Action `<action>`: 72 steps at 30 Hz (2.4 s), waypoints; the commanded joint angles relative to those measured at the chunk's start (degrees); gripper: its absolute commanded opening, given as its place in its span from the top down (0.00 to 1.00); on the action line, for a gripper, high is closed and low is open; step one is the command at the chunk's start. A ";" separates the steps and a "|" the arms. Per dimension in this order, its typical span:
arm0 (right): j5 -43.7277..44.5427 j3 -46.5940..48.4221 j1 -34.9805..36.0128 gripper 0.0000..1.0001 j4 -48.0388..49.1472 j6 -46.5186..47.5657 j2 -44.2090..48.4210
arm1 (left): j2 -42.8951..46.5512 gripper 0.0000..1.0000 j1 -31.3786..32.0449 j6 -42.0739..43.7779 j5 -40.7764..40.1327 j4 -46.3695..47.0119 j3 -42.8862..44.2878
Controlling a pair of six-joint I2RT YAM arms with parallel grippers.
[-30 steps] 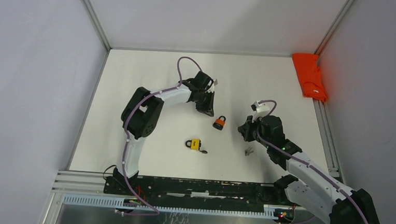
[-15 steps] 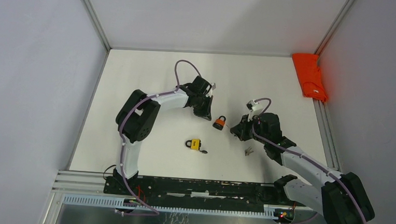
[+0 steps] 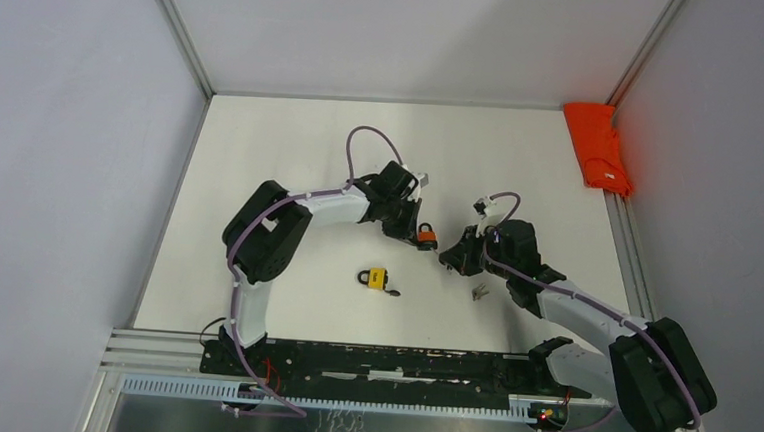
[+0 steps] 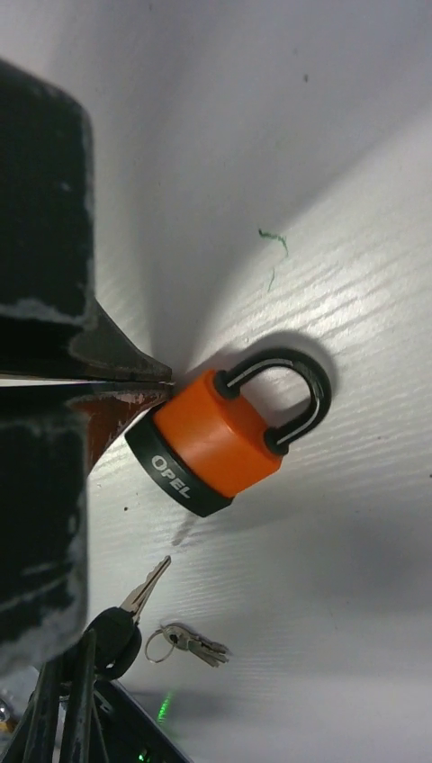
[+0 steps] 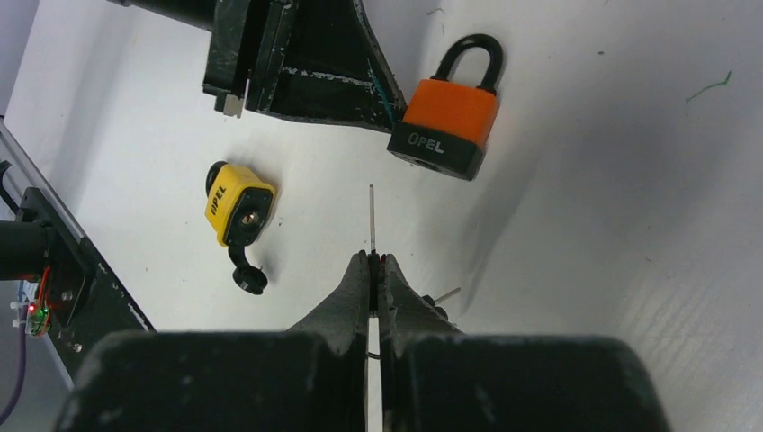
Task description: Unlock with the key
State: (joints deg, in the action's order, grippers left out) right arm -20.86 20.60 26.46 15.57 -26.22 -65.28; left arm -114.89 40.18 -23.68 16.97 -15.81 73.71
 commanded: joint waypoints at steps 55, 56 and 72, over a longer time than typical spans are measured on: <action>-14.02 -9.73 -13.31 1.00 44.06 -21.24 -27.41 | -2.95 0.98 3.15 3.40 -11.55 2.58 4.77; -13.74 -9.40 -13.38 1.00 43.95 -21.36 -27.80 | -3.03 0.98 3.17 3.38 -11.38 2.73 4.51; -11.81 -4.55 -15.04 1.00 40.01 -17.77 -30.15 | -5.14 0.98 3.15 4.11 -10.82 4.39 2.53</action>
State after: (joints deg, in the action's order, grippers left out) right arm -32.93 14.09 11.73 54.28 -45.15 -94.19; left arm -117.56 43.46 -22.06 6.22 -11.07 77.54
